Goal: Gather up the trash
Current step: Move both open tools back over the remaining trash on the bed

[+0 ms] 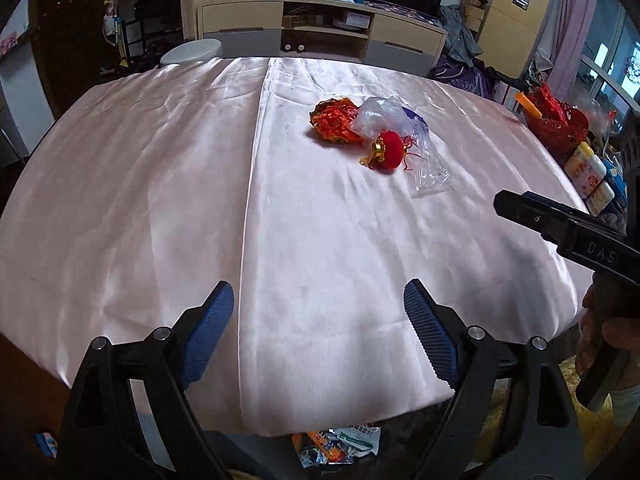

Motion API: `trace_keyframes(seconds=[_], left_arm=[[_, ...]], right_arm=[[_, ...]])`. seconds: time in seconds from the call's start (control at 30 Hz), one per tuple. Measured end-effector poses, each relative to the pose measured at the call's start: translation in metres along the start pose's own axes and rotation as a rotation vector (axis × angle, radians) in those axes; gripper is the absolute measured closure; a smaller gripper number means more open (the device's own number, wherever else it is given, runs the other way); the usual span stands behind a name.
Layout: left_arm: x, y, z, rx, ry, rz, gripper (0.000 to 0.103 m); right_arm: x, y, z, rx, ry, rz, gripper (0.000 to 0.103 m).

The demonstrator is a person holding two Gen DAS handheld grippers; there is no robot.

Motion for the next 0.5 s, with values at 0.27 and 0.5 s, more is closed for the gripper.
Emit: trace_keyframes(seconds=[0.27,0.5], left_arm=[[0.01,0.02,-0.029,-0.041,-0.017,-0.04,0.021],[0.011,0.036,-0.046,-0.058,-0.009,-0.068,0.021]], right_arm=[[-0.003,0.02,-0.055,-0.07,0.003,0.002,0.036],[-0.013,0.021,-0.074,-0.098,-0.011,0.066,0.044]])
Point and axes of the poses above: each gripper's, at about its wrist camera, not at the fingertips, and z roughly against the way its jaws point, x to its right, y to its top, the point moved 7 cm from there along -z, roughly the way its jaws point, and after that the axes turned 3 degrees about x, right-handed, at the moved point
